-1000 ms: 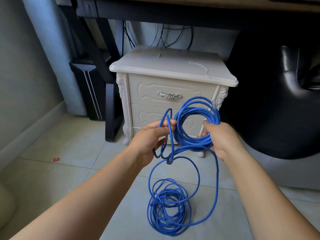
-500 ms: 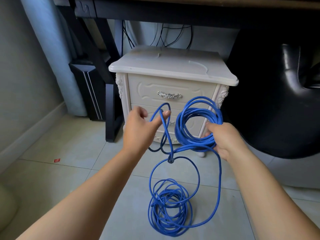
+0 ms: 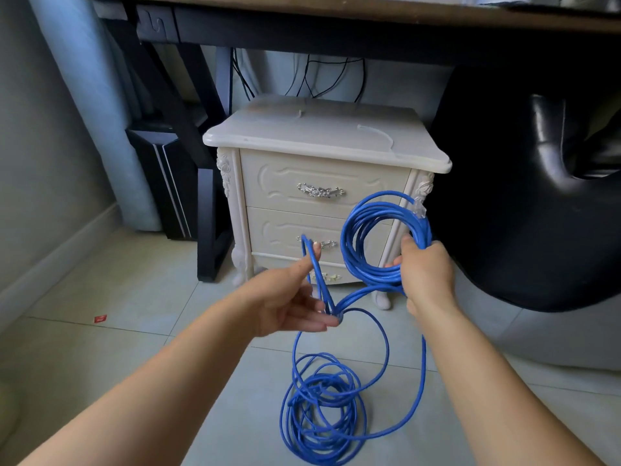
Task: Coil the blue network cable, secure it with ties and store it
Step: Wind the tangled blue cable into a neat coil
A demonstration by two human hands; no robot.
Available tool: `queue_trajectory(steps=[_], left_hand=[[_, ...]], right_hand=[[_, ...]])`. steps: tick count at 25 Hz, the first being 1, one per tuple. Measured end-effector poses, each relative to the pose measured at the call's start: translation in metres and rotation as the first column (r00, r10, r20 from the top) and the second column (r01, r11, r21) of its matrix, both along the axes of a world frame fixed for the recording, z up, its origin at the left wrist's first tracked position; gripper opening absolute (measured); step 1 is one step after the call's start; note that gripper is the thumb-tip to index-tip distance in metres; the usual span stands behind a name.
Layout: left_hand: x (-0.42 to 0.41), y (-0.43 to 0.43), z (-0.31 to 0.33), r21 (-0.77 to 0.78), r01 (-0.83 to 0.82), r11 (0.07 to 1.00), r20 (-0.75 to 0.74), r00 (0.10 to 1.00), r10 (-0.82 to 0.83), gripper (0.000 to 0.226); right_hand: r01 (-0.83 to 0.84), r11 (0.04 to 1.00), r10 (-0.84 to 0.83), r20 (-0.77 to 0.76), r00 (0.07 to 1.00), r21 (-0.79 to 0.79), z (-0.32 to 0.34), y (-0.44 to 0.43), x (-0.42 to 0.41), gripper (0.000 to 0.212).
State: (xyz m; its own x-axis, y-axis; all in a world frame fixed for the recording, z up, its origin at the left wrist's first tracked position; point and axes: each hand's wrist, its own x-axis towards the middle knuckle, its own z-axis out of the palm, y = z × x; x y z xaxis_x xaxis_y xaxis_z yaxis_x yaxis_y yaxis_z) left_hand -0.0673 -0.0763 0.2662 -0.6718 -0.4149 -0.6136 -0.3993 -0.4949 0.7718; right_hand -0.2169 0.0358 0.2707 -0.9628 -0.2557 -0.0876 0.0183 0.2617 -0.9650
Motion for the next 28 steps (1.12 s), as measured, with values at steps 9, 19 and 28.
queue_trajectory(steps=[9,19,28], left_hand=[[-0.008,0.048,-0.021,-0.25,0.159,0.955,-0.062,0.982,-0.18,0.031],[-0.017,0.044,-0.009,0.086,0.172,0.981,-0.409,0.904,-0.123,0.028],[-0.002,-0.01,-0.004,-0.193,0.007,0.981,-0.397,0.914,-0.085,0.093]], right_hand=[[0.253,0.905,-0.076,0.457,0.886,-0.342,0.003,-0.001,0.019,0.032],[0.154,0.901,-0.023,0.311,0.95,-0.406,0.003,0.005,0.001,0.014],[-0.243,0.957,0.271,-0.196,0.942,0.156,0.013,0.02,0.003,0.014]])
